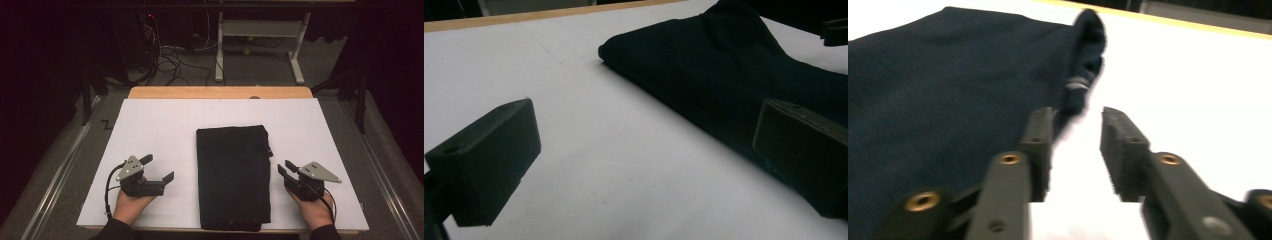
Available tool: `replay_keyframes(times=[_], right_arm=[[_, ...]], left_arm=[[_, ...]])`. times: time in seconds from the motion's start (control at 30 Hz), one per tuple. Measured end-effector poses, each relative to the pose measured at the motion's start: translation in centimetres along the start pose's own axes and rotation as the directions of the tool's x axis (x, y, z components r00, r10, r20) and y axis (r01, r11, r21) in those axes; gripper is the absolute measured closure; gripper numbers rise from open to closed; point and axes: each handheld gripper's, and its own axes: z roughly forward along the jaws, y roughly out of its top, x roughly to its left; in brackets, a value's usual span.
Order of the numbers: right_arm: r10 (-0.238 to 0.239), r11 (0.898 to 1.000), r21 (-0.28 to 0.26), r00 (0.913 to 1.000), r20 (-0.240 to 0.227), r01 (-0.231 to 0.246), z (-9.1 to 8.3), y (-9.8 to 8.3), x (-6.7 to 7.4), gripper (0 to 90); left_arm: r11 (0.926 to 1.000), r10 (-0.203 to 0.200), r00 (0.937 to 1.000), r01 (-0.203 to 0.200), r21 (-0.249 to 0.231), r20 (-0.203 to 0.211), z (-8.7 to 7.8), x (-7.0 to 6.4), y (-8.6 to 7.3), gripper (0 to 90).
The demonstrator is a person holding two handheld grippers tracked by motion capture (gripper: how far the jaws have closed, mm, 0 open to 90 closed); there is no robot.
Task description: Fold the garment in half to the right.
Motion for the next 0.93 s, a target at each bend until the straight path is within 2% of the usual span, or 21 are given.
replay_keyframes(times=[0.07,0.1,0.17,0.33,0.43,0.6,0.73,0.93], right_arm=[[0.006,1.0,-0.026,1.0,-0.001,-0.006,-1.0,-0.4,-0.7,46.8],[0.008,0.999,-0.042,0.9998,-0.016,-0.008,-1.5,-0.6,-1.2,40.4],[0.041,0.995,-0.085,0.9986,-0.035,-0.043,-2.7,-1.1,-2.0,25.9],[0.035,0.986,-0.164,0.9984,-0.044,-0.042,-4.2,-1.6,-1.9,1.6],[0.031,0.98,-0.194,0.9981,-0.053,-0.041,-3.9,-1.1,-1.2,0.0],[0.003,0.985,-0.169,0.9985,-0.055,-0.013,-2.9,-1.0,-0.6,0.0],[0.018,0.986,-0.164,0.9989,-0.043,-0.025,-2.8,-1.1,-0.6,0.0],[0.012,0.987,-0.161,0.9994,-0.034,-0.017,-2.7,-1.2,-0.5,0.0]], left_arm=[[1.0,0.0,1.0,0.0,0.0,-0.004,-0.1,0.1,0.0,0.0],[1.0,-0.002,1.0,0.002,-0.003,-0.007,-0.1,0.1,0.1,0.0],[1.0,-0.003,0.9999,0.003,-0.005,-0.017,-0.4,0.1,0.0,0.0],[1.0,-0.003,0.9996,0.003,-0.008,-0.029,-1.2,0.2,-0.3,0.0],[0.9997,-0.016,0.9994,0.015,-0.018,-0.031,-1.4,0.5,-0.4,0.0],[0.9993,-0.011,0.9991,0.01,-0.035,-0.04,-1.8,0.7,-0.4,0.0],[0.9988,-0.021,0.999,0.019,-0.045,-0.039,-2.2,1.1,-0.5,0.0],[0.9979,-0.031,0.9992,0.029,-0.058,-0.024,-2.0,1.4,-0.2,0.0]])
